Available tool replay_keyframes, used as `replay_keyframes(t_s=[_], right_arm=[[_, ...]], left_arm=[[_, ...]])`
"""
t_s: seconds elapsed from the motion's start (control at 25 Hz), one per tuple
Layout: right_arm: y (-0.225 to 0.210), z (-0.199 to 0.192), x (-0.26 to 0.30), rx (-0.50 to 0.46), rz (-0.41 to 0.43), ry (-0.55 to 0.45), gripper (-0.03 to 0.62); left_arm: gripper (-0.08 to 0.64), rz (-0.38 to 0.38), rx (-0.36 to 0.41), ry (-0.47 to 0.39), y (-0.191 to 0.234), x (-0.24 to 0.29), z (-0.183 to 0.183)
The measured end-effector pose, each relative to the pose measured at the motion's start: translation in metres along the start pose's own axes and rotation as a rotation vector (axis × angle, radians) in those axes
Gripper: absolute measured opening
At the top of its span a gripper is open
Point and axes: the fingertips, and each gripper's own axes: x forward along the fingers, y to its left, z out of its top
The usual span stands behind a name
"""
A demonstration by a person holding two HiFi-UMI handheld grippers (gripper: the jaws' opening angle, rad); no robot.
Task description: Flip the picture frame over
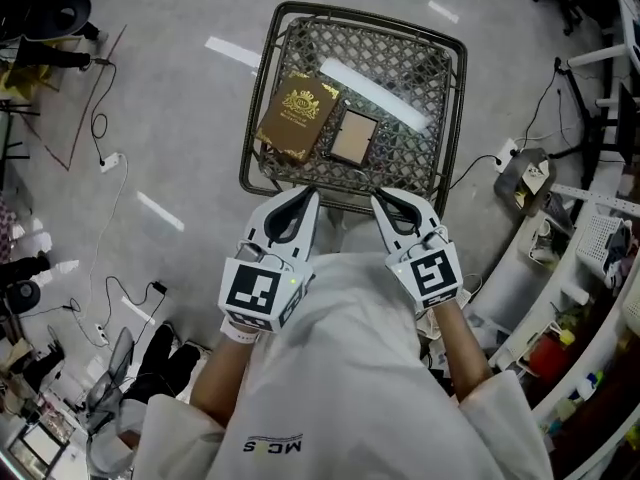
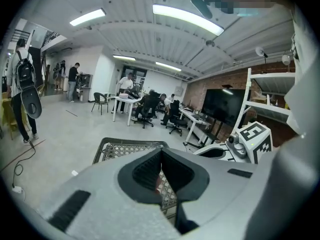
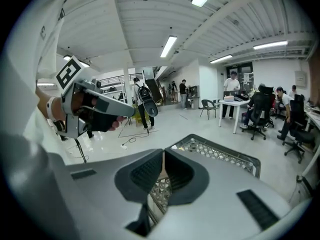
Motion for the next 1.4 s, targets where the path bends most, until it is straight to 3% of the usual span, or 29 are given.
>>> replay_keyframes(t_s=[0.24, 0.52, 1.4], right_arm=[[0.003, -0.018, 0.029, -0.008, 0.044, 0.032, 0.02], [-0.003, -0.046, 0.068, -0.101, 0.091, 0.078, 0.02], [-0.026, -0.138, 0.156, -0.154, 0.23, 0.222, 0.063]], left_arm=[[0.025, 0.049, -0.017, 0.033, 0.016, 0.004, -0.022], [0.025, 0.078, -0.048, 0.059, 0.029, 0.015, -0.036], [0.025, 0.108, -0.134, 0.164, 0.053, 0.041, -0.1]])
